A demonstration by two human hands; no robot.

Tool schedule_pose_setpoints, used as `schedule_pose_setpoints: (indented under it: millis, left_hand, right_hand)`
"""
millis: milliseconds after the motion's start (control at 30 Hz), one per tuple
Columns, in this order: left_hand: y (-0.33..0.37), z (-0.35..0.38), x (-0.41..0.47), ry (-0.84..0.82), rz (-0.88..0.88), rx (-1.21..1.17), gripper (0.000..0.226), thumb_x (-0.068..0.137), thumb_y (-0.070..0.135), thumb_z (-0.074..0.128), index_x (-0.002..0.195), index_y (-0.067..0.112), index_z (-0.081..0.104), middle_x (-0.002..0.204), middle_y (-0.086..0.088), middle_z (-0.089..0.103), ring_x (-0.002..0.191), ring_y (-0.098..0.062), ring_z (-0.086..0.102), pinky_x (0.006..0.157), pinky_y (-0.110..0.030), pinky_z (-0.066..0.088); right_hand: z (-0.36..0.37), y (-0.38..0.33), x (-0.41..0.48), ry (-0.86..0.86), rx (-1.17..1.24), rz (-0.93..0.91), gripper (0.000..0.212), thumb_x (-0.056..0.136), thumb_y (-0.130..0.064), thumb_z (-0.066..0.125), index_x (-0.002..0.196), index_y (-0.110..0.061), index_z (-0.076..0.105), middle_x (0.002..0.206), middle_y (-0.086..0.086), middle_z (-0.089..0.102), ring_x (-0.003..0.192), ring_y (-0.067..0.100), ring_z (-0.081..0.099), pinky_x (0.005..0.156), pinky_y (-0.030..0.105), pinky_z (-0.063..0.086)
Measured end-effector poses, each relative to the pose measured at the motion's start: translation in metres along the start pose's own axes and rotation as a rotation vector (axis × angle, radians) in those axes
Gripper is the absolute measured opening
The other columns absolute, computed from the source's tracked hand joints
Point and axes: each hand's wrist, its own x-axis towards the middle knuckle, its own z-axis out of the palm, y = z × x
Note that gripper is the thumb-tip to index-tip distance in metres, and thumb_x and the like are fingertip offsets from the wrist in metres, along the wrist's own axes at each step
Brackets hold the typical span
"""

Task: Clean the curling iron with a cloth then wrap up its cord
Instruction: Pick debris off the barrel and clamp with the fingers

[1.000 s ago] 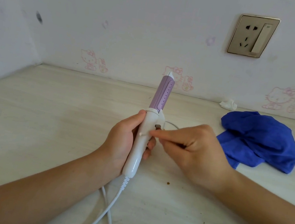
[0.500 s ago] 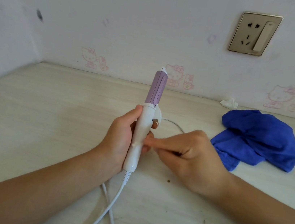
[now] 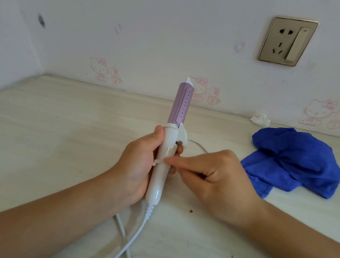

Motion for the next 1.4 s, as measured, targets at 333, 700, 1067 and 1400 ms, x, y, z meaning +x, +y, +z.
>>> schedule_pose_setpoints:
  millis: [333,700,1067,1400]
  left_hand:
    - [-0.004,0.002,-0.003,-0.014,0.080,0.087,0.029,0.107,0.031,0.045,0.116,0.006,0.059,0.075,-0.009,0.065,0.057,-0.020,0.053,0.050,-0.028,0.042]
    - [-0.005,-0.001,-0.001,0.013,0.119,0.114,0.030,0.107,0.030,0.049,0.117,0.004,0.058,0.076,-0.008,0.068,0.057,-0.020,0.053,0.051,-0.027,0.043]
    - [-0.005,-0.001,0.000,-0.010,0.099,0.097,0.045,0.106,0.030,0.047,0.132,-0.005,0.056,0.090,-0.020,0.066,0.057,-0.022,0.052,0.051,-0.030,0.040]
    - [-0.007,-0.005,0.002,-0.080,0.055,0.064,0.040,0.106,0.036,0.043,0.112,0.002,0.064,0.076,-0.012,0.059,0.053,-0.019,0.049,0.049,-0.028,0.039]
  right_hand:
    - [-0.021,0.015,0.015,0.166,-0.058,0.096,0.033,0.091,0.008,0.065,0.106,-0.016,0.082,0.048,-0.005,0.063,0.040,0.002,0.047,0.047,0.006,0.033]
    - [-0.029,0.015,0.018,0.089,-0.050,0.143,0.029,0.094,0.005,0.065,0.105,-0.015,0.082,0.054,-0.014,0.068,0.043,0.007,0.053,0.048,0.005,0.036]
    - [-0.030,0.014,0.018,0.123,-0.041,0.146,0.029,0.094,0.005,0.065,0.105,-0.015,0.082,0.046,-0.007,0.060,0.038,0.005,0.047,0.046,0.006,0.033]
    - [-0.028,0.011,0.020,0.089,-0.024,0.090,0.029,0.093,0.006,0.066,0.105,-0.015,0.082,0.048,-0.017,0.059,0.041,0.003,0.048,0.049,0.005,0.033]
